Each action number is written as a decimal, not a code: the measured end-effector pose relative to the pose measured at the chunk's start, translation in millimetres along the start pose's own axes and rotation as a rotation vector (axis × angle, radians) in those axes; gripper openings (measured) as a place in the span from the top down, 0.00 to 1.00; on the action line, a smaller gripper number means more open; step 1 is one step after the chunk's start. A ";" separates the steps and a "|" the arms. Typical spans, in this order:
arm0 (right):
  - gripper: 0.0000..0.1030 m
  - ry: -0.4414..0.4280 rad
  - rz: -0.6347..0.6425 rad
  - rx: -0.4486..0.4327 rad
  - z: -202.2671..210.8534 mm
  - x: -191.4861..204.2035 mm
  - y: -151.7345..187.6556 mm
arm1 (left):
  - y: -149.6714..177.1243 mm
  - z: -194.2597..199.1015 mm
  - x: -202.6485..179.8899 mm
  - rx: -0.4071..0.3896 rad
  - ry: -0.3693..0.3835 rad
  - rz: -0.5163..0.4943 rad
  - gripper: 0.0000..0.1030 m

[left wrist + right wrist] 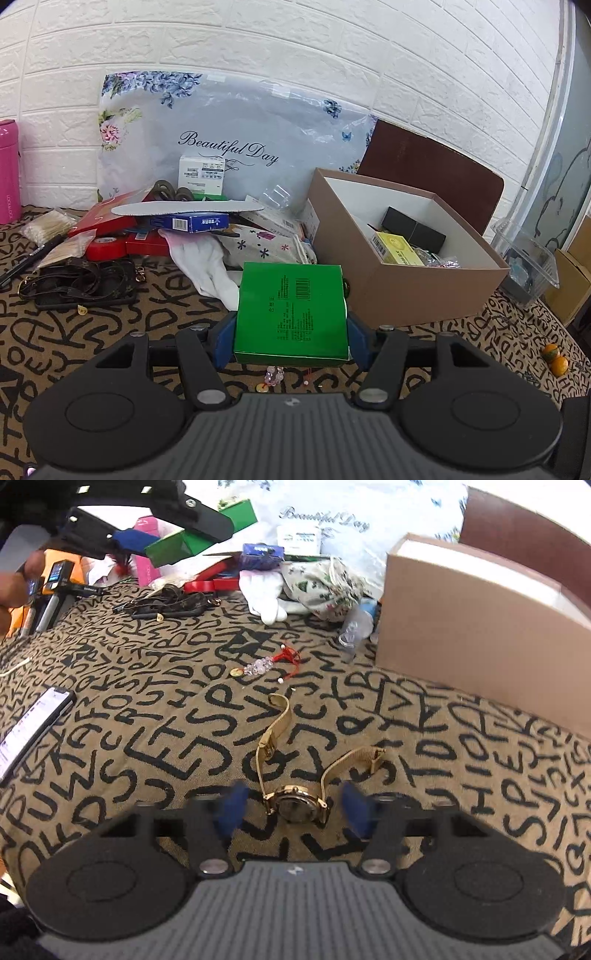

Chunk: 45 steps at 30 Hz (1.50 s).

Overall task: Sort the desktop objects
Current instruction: 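Carry green box over cardboard box while right gripper drops watch inside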

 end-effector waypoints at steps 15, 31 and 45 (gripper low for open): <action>0.70 0.056 -0.034 -0.252 80.8 -34.3 -45.4 | -41.9 4.4 -52.2 -0.047 0.073 -0.136 0.39; 0.71 0.339 -0.182 -0.550 149.1 -170.9 -143.1 | -136.5 -79.2 -142.7 -0.009 0.208 -0.200 0.39; 0.41 0.278 -0.359 -0.342 41.0 -252.2 -138.3 | -130.8 -155.3 -144.7 0.035 0.145 -0.245 0.10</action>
Point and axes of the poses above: each gripper's, at about its wrist camera, not at the fingertips, and z roughly against the way its jaws point, x to its left, y to its underside, the point moved 3 cm from there along -z, roughly the way its jaws point, and after that the axes turned 14 degrees about x, right-handed, at the moved point
